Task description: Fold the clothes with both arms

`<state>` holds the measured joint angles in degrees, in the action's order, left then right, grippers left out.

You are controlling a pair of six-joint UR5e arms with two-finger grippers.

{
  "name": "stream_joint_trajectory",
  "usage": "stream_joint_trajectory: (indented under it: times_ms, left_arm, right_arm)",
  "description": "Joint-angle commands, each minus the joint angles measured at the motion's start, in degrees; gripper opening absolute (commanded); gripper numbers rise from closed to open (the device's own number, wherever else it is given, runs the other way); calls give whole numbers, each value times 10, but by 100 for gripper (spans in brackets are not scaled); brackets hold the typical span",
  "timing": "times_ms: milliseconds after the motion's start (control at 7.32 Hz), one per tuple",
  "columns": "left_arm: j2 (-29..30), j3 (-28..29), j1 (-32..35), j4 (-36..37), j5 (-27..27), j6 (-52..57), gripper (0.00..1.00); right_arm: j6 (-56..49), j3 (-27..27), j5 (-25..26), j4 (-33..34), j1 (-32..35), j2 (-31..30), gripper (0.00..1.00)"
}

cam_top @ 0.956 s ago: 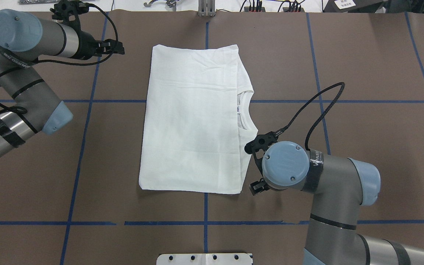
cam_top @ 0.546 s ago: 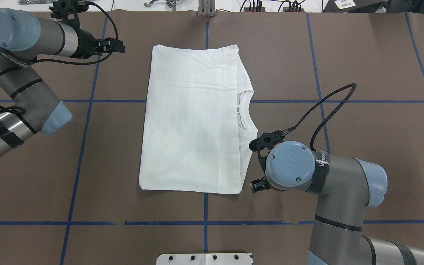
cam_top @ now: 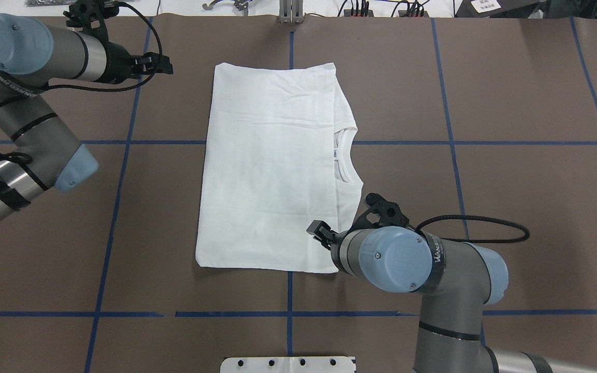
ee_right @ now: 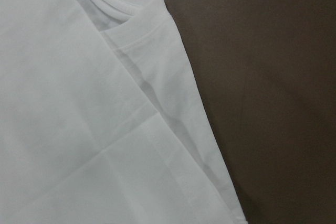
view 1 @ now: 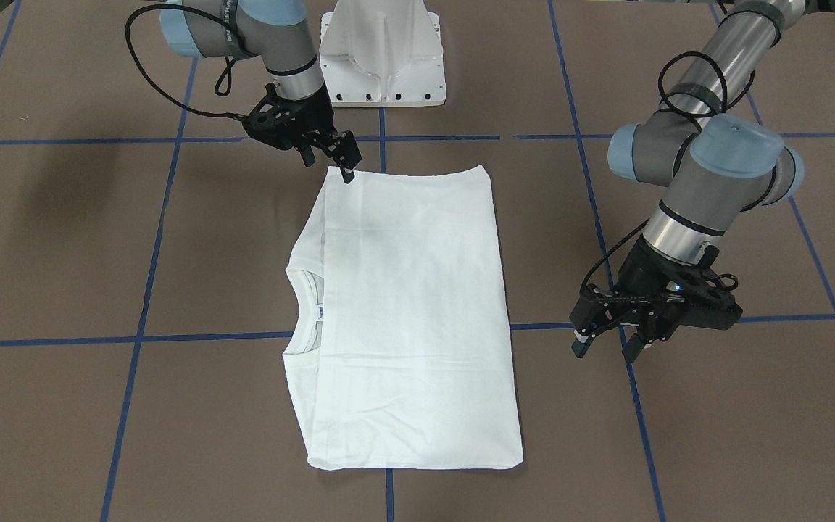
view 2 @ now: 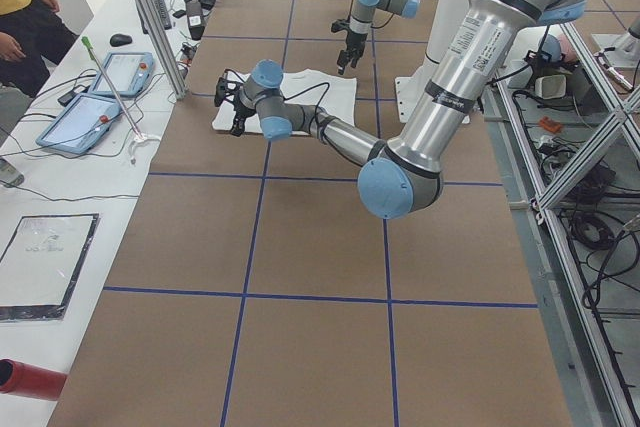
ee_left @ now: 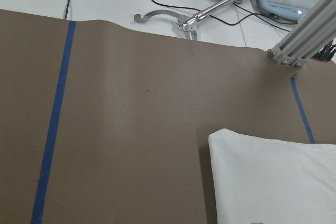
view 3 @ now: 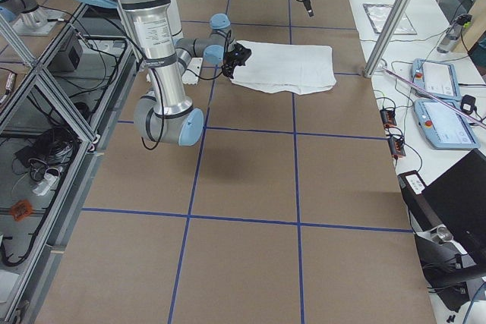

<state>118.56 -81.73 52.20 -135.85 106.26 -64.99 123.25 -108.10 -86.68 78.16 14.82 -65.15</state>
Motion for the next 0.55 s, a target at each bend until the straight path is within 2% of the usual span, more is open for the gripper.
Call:
stream_joint_trajectory:
  times_ms: [0, 137, 410]
  left_arm:
    - [-11, -4, 0, 0, -17, -2, 86]
    - [-14, -11, 0, 0, -25, -6, 87]
    - [-25, -27, -1, 0, -29, -14, 86]
  right_arm:
    - [156, 5, 73, -9, -38, -2, 98]
    - [169, 14, 98, -8, -50, -3, 96]
    - [170, 27, 101, -8, -51, 0, 89]
